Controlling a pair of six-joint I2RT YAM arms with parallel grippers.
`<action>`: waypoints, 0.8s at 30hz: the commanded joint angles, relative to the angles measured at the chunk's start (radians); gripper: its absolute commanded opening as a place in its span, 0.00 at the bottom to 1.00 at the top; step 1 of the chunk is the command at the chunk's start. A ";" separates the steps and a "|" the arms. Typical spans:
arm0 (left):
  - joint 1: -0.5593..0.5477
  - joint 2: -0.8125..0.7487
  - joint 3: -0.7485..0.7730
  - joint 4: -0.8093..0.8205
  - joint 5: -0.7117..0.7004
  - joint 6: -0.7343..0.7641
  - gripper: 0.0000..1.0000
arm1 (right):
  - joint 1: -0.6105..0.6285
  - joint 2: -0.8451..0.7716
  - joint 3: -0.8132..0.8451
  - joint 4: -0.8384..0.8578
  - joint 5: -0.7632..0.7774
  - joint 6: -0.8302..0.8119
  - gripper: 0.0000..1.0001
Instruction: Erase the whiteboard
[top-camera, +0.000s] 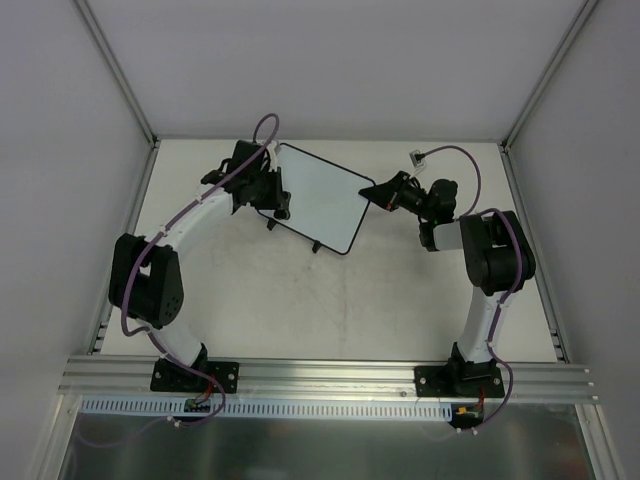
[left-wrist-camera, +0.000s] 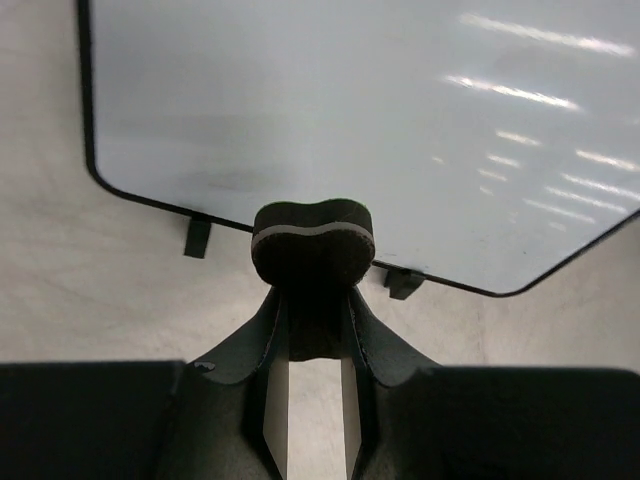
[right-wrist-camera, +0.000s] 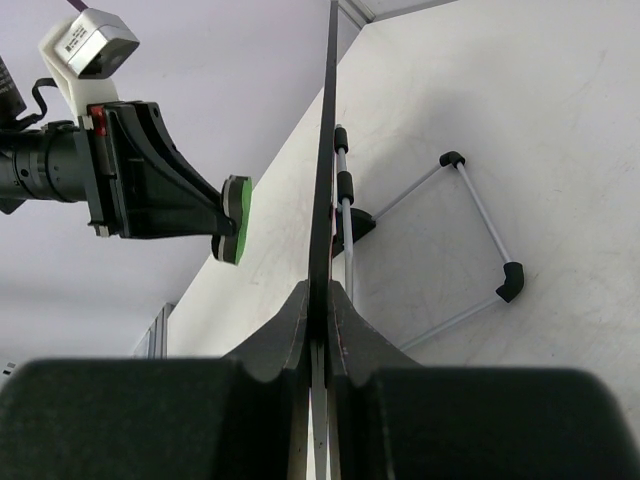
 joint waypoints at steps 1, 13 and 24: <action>0.026 -0.052 -0.048 0.004 -0.114 -0.078 0.00 | 0.017 -0.073 0.019 0.260 -0.055 0.035 0.01; 0.162 -0.117 -0.284 0.004 -0.238 -0.271 0.00 | 0.016 -0.070 0.022 0.260 -0.055 0.031 0.01; 0.220 -0.114 -0.393 0.007 -0.223 -0.282 0.09 | 0.017 -0.067 0.017 0.260 -0.055 0.030 0.03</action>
